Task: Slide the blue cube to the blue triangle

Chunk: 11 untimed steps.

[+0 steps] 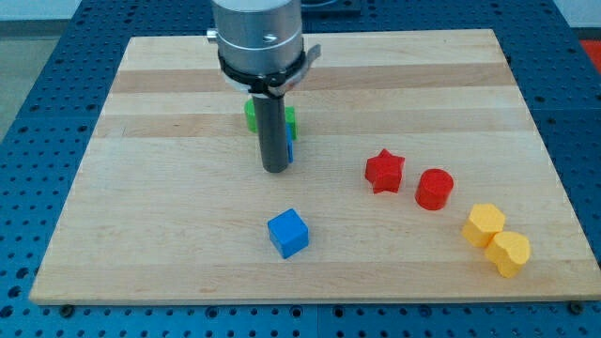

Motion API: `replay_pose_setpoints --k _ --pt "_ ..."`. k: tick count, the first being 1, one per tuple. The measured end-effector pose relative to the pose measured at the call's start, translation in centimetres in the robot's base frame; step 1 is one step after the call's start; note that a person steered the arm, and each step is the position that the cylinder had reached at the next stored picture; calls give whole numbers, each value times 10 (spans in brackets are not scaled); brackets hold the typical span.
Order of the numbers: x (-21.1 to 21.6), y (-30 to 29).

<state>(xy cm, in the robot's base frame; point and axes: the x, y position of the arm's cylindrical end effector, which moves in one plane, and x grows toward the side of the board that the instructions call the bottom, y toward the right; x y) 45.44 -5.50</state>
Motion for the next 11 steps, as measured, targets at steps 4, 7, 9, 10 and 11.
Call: replay_pose_setpoints --k 4,7,9,10,11 --pt "162 -68" --pt "164 21" --pt "141 27" --pt "116 13" --pt "114 -5"
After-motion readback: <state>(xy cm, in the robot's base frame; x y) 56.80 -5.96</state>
